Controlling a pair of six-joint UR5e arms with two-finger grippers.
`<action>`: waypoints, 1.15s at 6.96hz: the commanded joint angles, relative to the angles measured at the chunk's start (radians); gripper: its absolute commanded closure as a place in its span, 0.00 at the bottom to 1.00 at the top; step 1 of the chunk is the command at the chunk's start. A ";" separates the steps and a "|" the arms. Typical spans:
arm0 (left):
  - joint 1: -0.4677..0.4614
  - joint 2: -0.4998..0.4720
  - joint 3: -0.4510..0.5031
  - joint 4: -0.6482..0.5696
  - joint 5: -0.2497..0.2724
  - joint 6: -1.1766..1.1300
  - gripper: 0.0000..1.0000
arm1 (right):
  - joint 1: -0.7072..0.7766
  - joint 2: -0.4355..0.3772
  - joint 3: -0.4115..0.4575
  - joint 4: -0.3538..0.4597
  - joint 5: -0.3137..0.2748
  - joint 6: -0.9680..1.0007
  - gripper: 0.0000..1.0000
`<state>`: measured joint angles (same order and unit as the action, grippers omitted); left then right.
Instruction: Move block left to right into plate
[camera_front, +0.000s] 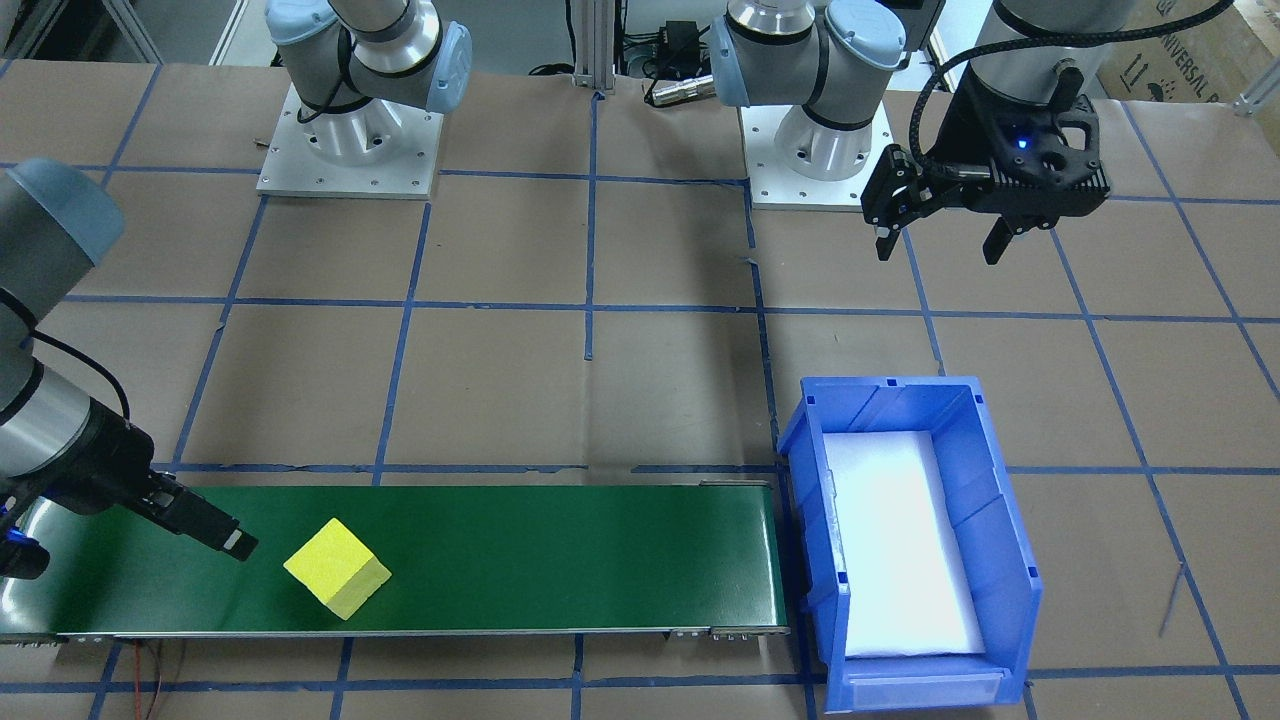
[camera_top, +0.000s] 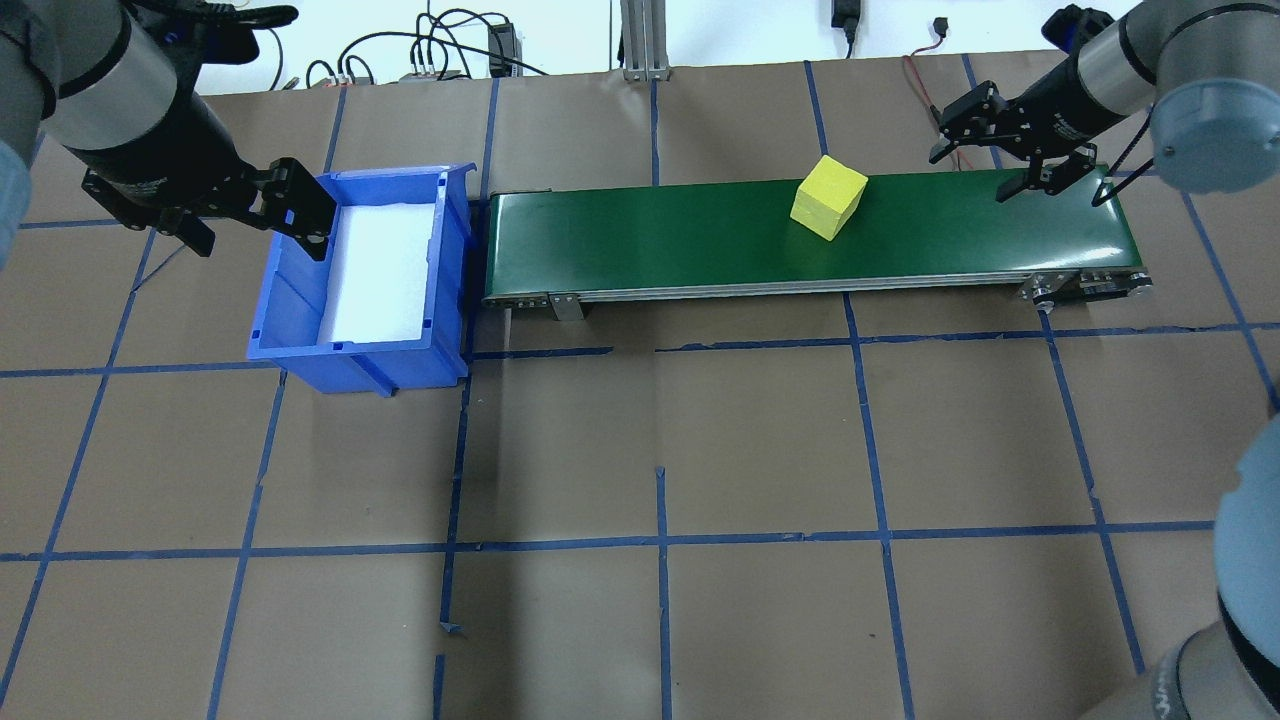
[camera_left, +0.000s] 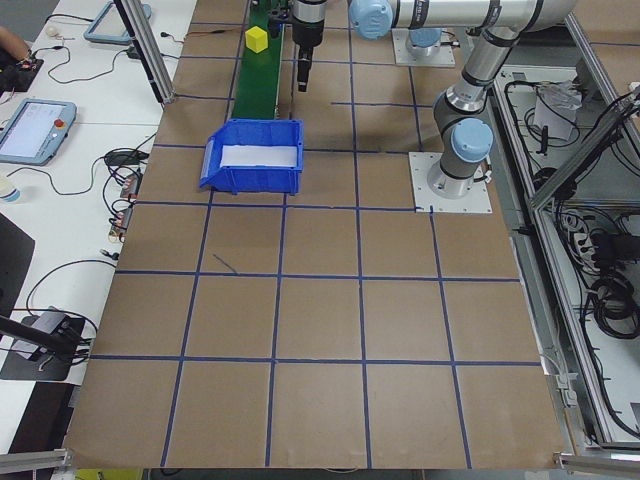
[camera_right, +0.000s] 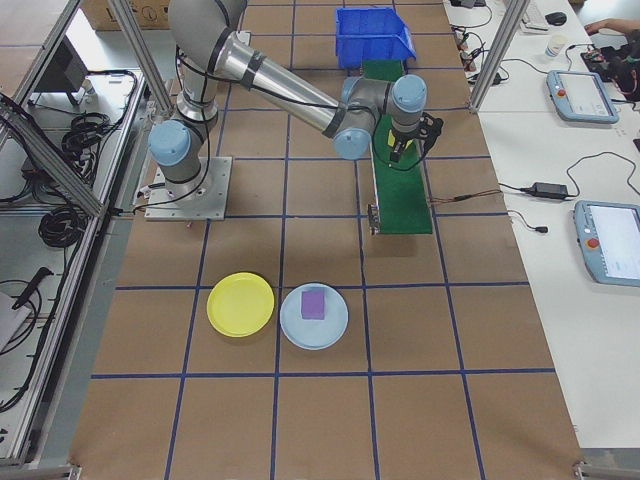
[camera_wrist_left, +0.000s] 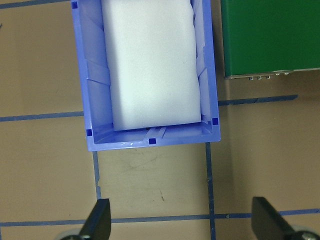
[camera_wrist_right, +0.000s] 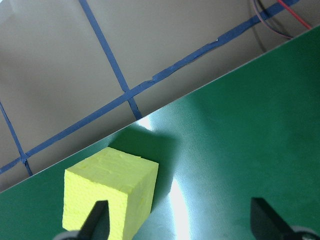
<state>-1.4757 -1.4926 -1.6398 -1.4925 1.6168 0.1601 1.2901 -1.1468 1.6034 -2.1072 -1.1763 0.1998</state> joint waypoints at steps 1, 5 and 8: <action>0.000 0.000 0.000 -0.003 0.000 -0.001 0.00 | 0.002 0.038 -0.005 -0.031 0.001 -0.010 0.00; 0.000 0.000 -0.002 -0.008 0.000 -0.001 0.00 | 0.002 0.041 -0.005 -0.031 0.004 -0.008 0.00; -0.001 0.000 -0.012 -0.003 0.000 -0.001 0.00 | 0.000 0.062 -0.010 -0.042 0.004 -0.008 0.00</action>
<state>-1.4761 -1.4926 -1.6491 -1.4973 1.6168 0.1596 1.2907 -1.0950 1.5951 -2.1412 -1.1709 0.1922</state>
